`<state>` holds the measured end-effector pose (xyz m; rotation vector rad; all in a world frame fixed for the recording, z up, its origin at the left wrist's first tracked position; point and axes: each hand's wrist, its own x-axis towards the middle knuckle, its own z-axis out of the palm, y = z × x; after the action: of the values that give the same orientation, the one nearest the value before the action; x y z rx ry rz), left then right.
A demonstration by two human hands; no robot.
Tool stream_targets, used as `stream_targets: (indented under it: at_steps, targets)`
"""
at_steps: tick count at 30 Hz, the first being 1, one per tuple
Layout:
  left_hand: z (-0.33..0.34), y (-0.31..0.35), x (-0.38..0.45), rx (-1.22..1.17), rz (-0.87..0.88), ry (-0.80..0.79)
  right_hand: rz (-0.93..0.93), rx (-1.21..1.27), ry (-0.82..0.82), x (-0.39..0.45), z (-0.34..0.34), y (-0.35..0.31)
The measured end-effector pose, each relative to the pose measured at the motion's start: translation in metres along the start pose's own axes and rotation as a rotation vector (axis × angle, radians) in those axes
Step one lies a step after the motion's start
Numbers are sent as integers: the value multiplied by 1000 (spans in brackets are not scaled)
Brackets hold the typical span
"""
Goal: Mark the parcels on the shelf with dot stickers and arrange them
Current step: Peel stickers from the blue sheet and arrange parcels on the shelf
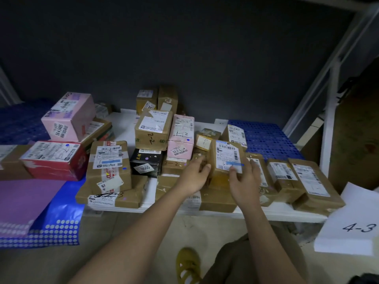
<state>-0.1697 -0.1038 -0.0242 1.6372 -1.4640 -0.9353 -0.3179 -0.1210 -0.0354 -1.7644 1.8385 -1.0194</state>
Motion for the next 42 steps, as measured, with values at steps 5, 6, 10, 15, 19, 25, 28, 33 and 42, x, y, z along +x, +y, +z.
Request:
stream_targets:
  at_steps: [5, 6, 10, 15, 19, 25, 28, 33, 42]
  targets:
    - [-42, -15, -4, 49, 21, 246, -293, -75, -7, -12, 9, -30]
    - [-52, -17, -5, 59, 11, 283, -319, -75, -39, -10, 14, -39]
    - [-92, -30, 1, 154, -5, 487, -394, -27, -166, 0, 47, -75]
    - [-134, -47, 21, 165, -41, 626, -333, 53, -264, 20, 100, -114]
    - [-154, -58, 49, 23, -142, 655, -212, -105, -255, 40, 136, -137]
    - [-155, -65, 62, -17, -207, 492, -106, -33, -270, 51, 162, -152]
    - [-159, -65, 53, -206, -161, 544, -117, 185, -234, 45, 165, -149]
    - [-164, -47, 28, -342, -73, 463, -69, 631, -361, 24, 143, -150]
    - [-135, -9, 34, -248, 69, 208, 128, 837, -123, 62, 67, -141]
